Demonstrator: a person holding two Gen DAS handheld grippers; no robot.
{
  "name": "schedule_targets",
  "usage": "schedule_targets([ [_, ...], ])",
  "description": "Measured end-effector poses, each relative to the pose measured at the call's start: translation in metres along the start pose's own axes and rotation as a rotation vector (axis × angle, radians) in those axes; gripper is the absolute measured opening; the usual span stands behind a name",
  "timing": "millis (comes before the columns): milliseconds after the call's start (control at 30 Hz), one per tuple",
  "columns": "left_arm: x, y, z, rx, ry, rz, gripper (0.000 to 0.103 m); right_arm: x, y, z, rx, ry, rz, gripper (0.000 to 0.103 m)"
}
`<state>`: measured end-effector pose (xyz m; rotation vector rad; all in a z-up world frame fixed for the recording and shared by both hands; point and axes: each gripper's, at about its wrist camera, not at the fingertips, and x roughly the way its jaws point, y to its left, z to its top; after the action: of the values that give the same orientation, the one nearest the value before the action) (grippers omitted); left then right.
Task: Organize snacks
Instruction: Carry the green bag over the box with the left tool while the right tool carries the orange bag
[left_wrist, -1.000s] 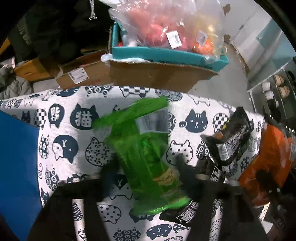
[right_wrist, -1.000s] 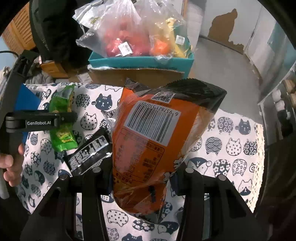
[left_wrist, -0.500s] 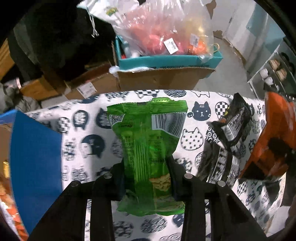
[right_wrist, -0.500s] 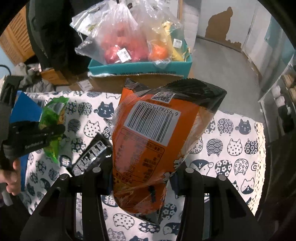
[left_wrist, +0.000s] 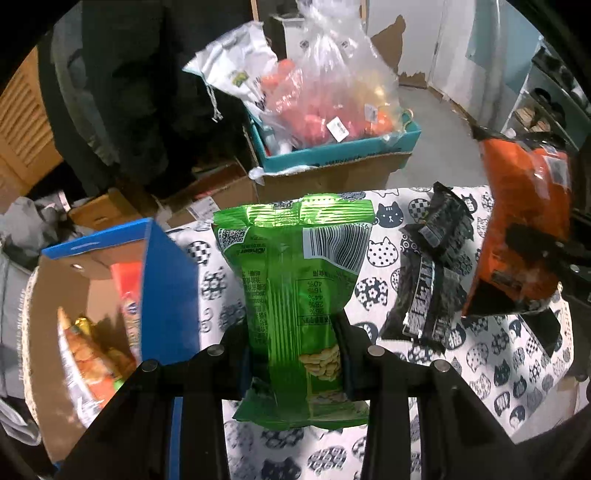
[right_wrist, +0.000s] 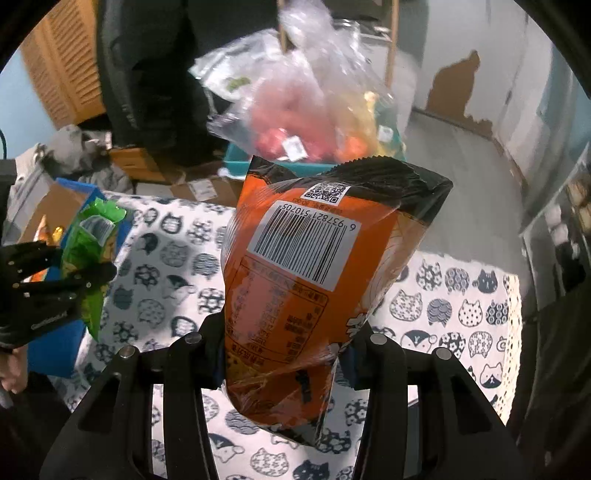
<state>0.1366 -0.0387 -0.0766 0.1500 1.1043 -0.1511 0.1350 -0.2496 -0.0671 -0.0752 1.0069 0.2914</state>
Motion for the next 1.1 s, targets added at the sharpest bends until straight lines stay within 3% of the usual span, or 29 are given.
schedule_targets([
  [467, -0.058, 0.04, -0.044, 0.007, -0.077, 0.054, 0.036, -0.037, 0.064, 0.0, -0.113, -0.05, 0.078, 0.045],
  [1100, -0.085, 0.134, -0.093, -0.164, -0.118, 0.098, 0.036, -0.042, 0.155, 0.001, -0.248, -0.035, 0.175, 0.045],
])
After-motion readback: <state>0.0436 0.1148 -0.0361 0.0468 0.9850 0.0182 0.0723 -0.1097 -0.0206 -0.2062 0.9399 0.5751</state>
